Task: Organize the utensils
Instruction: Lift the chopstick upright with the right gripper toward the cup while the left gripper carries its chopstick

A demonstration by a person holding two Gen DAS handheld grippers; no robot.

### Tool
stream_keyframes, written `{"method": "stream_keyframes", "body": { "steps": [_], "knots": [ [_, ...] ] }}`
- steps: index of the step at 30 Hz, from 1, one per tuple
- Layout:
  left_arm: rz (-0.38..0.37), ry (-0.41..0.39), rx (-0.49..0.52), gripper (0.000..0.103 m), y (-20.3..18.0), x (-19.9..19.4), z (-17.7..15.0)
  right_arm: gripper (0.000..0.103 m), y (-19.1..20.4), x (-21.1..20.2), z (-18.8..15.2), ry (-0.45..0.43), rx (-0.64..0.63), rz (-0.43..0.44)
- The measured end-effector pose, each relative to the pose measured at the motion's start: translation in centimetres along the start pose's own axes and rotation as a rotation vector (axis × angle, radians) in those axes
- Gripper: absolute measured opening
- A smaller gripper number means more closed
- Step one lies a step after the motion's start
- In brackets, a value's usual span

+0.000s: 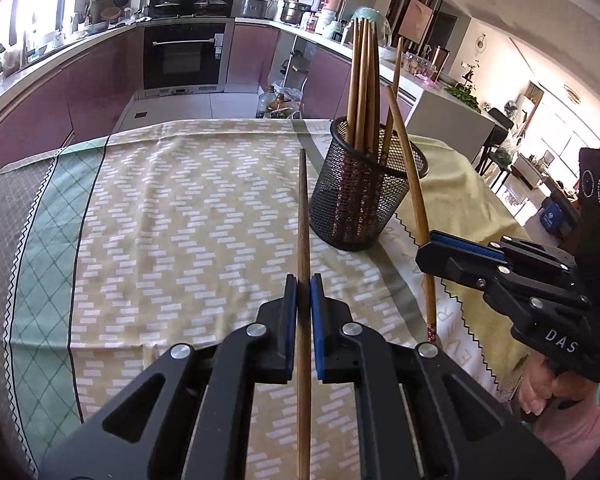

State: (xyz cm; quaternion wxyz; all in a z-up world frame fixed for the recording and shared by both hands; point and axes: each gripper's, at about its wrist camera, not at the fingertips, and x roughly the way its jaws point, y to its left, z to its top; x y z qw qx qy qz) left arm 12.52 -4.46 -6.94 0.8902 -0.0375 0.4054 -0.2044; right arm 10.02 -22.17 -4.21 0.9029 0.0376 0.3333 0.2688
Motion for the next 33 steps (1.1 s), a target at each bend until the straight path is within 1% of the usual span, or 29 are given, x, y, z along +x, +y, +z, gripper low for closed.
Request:
{"method": "stream_keyframes", "body": {
  "steps": [10,17,28,33],
  "knots": [
    [-0.065,-0.059,-0.004,0.007,-0.7,-3.0,0.5,0.006,-0.1,-1.1,0.7,-0.044,0.013,0.021],
    [-0.089,-0.084,-0.001,0.007,-1.0,-4.2,0.9,0.006,-0.2,-1.7,0.9,-0.064,0.014,0.035],
    [-0.104,-0.127,0.003,0.007,-1.4,-5.8,1.6,0.006,-0.3,-3.3,1.4,-0.097,0.019,0.049],
    [-0.106,-0.141,0.003,0.007,-1.5,-5.7,1.9,0.006,-0.5,-3.5,1.8,-0.109,0.019,0.051]
  ]
}}
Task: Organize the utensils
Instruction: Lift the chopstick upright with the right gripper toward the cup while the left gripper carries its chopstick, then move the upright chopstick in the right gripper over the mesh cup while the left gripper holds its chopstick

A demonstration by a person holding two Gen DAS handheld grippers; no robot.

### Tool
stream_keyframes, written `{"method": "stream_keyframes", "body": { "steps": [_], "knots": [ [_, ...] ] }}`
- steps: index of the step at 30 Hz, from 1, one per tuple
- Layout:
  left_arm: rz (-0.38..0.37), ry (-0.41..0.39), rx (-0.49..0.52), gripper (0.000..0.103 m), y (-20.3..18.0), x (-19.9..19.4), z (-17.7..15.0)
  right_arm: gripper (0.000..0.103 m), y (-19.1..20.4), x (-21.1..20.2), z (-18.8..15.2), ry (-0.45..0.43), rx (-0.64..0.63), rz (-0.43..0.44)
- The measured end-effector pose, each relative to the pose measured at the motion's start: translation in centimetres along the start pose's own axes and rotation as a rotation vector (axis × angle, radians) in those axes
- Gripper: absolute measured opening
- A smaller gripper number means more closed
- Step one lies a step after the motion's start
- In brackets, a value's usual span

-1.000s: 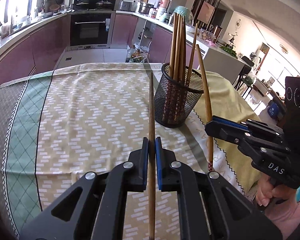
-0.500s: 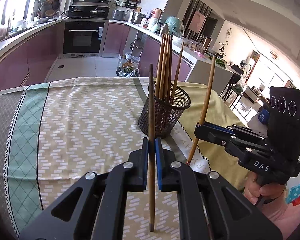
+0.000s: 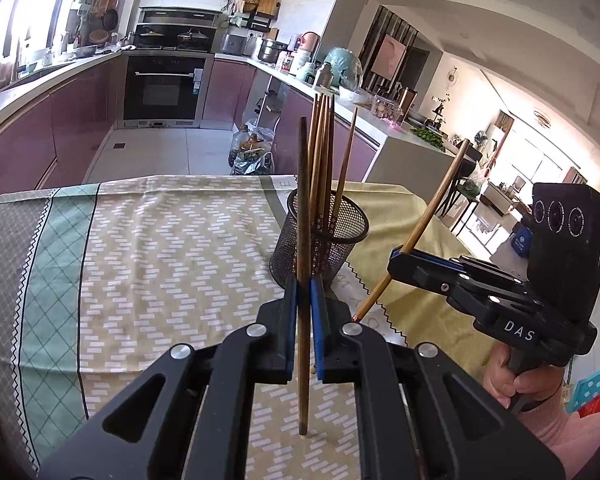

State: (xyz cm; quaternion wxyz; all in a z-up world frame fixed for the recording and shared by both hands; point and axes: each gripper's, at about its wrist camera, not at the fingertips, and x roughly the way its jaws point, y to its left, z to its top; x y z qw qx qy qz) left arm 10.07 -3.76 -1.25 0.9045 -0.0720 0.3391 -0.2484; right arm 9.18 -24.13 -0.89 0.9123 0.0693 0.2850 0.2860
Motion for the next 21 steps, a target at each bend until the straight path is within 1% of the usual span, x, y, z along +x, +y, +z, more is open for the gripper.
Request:
{"method": "stream_keyframes", "body": {
  "steps": [21],
  "knots": [
    [0.02,-0.052,0.029,0.007,-0.8,-0.8,0.6,0.006,0.1,-1.1,0.8,-0.036,-0.013,-0.017]
  ]
}}
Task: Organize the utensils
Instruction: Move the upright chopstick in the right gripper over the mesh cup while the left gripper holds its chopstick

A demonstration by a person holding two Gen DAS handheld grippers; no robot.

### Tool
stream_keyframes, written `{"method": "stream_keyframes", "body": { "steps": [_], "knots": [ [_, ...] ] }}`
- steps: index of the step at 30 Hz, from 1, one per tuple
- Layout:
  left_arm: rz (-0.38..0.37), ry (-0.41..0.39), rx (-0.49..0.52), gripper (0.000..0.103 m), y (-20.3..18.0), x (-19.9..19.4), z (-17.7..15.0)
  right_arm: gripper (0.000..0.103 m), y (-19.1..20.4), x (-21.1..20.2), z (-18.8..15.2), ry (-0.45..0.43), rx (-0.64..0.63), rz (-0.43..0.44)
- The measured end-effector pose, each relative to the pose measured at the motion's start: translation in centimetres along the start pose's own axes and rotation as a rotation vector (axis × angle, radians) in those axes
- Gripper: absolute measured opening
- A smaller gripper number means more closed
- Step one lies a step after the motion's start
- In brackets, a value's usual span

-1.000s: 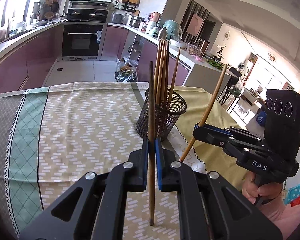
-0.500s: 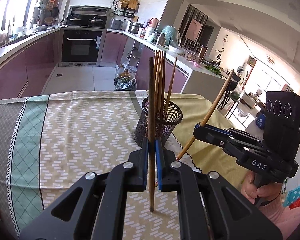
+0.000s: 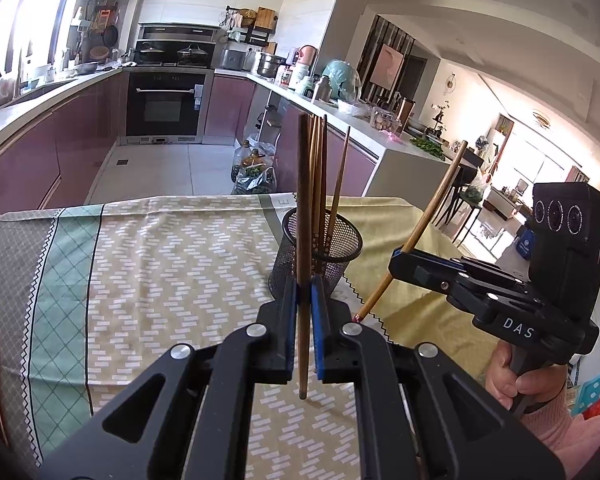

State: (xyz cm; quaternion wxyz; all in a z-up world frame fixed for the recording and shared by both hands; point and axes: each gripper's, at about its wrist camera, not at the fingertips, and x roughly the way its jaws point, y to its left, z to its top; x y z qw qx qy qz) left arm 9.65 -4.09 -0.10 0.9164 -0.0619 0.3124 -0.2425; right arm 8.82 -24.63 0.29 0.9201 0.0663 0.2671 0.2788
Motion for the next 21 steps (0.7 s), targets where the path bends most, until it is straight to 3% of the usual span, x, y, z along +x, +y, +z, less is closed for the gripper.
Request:
{"method": "stream_keyframes", "body": {
  "steps": [21],
  "knots": [
    [0.005,-0.031,0.029,0.007,-0.84,-0.43,0.61,0.006,0.04,-0.98,0.63,-0.03,-0.011,-0.007]
  ]
}}
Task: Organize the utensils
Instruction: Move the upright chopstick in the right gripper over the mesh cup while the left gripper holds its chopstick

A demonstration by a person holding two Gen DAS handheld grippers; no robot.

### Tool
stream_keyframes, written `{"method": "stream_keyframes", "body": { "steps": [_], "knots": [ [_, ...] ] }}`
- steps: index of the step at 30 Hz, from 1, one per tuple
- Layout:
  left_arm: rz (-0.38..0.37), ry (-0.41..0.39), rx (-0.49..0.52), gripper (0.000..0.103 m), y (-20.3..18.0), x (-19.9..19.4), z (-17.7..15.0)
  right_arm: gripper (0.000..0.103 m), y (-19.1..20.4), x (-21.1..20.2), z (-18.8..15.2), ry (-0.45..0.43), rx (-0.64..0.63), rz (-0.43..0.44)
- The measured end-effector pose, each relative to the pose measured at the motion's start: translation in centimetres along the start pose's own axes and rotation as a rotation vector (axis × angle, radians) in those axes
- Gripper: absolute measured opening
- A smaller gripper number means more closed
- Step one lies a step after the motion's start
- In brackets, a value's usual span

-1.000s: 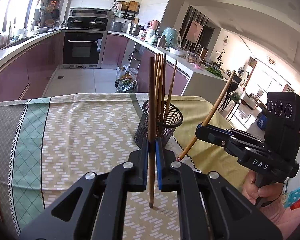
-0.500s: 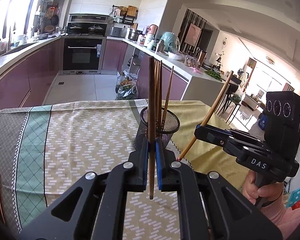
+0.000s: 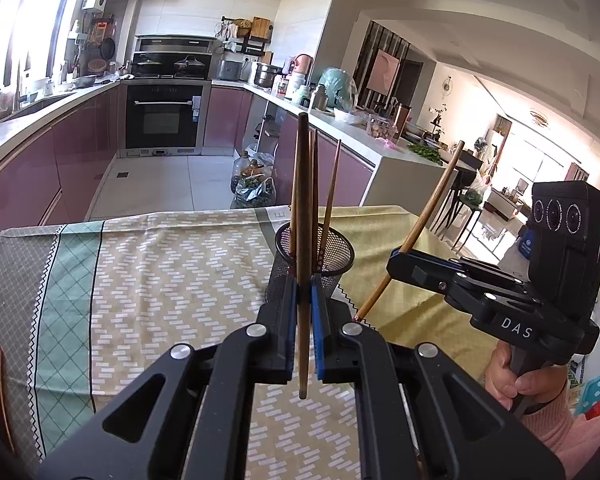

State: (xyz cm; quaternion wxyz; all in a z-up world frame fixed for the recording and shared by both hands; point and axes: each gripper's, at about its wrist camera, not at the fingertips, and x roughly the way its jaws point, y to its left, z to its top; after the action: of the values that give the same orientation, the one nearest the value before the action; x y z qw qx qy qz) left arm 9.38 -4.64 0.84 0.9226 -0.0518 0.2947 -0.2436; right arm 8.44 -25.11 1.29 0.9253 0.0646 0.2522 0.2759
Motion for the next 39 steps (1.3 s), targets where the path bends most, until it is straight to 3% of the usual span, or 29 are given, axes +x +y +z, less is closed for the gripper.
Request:
{"method": "stream_keyframes", "body": {
  "steps": [39],
  "knots": [
    [0.0,-0.041,0.041,0.007,-0.6,0.1,1.4,0.006,0.1,-0.5,1.4,-0.049,-0.015,-0.017]
  ]
}}
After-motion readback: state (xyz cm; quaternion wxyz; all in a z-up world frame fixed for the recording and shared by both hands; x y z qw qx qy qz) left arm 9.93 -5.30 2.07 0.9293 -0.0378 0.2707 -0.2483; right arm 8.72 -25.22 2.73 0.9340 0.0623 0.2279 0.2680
